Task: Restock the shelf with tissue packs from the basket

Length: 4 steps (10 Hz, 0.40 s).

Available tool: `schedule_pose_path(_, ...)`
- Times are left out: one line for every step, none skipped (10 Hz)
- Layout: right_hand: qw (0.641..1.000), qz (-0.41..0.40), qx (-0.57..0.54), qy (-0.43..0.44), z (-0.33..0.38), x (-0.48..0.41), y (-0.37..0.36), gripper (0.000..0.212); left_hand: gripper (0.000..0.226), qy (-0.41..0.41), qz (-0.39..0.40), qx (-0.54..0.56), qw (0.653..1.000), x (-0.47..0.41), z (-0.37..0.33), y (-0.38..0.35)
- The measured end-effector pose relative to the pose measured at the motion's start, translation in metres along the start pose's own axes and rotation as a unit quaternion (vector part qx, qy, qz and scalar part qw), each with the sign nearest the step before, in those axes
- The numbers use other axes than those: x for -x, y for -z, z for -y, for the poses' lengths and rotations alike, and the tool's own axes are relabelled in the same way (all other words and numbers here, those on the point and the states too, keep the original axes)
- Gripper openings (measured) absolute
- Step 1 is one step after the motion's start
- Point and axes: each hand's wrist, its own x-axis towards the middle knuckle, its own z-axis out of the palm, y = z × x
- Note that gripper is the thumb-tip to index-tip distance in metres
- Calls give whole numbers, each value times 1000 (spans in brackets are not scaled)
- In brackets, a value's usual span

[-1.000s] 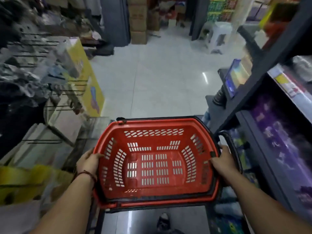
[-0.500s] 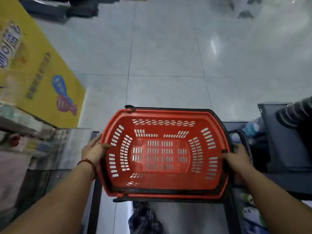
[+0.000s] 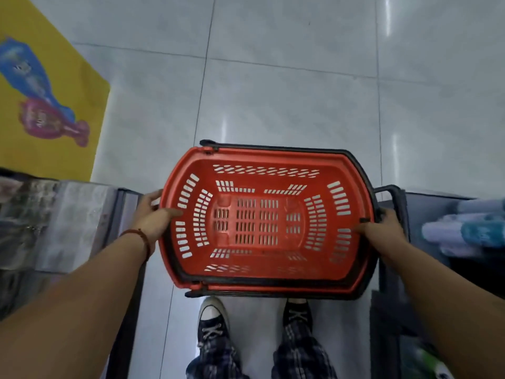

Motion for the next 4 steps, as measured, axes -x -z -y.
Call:
schedule_pose_path(999, -18, 34, -4, 1, -2, -6, 70, 76, -18, -31, -31, 999, 7, -6, -11)
schedule_pose_path(984, -49, 173, 4, 10, 8, -12, 78, 64, -19, -40, -107, 993, 19, -17, -15)
schedule_pose_path(945, -62, 307, 97, 39, 37, -12, 72, 68, -58, -40, -240, 968, 50, -47, -13)
schedule_pose_path(901, -15, 364, 235, 73, 89, -12, 66, 78, -119, -16, -361, 925, 98, -78, -1)
